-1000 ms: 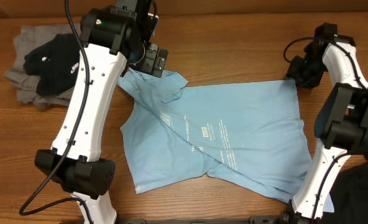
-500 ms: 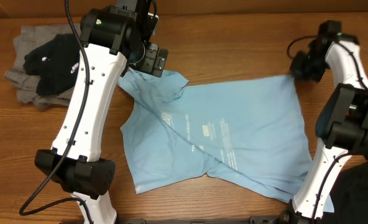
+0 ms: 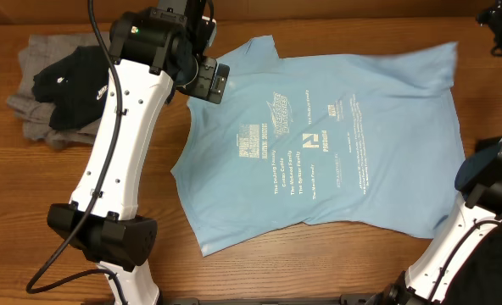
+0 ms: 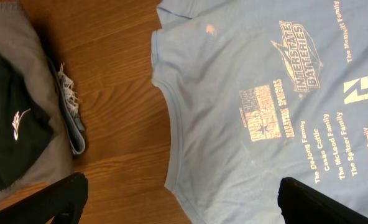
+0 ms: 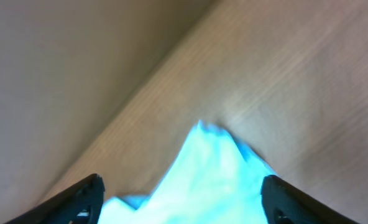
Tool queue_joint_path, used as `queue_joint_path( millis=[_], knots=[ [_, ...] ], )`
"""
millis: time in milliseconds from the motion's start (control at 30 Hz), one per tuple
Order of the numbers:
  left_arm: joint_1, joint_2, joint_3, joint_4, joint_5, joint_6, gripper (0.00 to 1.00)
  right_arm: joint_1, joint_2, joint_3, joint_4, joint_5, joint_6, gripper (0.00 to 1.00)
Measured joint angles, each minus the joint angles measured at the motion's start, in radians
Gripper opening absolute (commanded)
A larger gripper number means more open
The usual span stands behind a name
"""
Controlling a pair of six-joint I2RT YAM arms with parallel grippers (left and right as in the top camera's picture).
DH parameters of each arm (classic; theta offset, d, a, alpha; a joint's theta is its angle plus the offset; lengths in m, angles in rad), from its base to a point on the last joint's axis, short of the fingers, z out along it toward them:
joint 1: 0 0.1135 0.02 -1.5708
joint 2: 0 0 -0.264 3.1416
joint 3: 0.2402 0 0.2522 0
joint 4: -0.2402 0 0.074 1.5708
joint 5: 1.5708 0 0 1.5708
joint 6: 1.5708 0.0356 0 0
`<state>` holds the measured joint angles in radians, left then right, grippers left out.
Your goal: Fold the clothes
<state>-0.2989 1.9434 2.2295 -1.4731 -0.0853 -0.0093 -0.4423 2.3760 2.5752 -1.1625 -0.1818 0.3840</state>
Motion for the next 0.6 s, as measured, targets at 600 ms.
queue_joint_path(
  millis=[600],
  knots=[
    [0.047, 0.000, -0.389, -0.060, 0.013, -0.187, 0.98, 0.007, -0.273, 0.006, -0.341, -0.097, -0.034, 0.90]
  ],
)
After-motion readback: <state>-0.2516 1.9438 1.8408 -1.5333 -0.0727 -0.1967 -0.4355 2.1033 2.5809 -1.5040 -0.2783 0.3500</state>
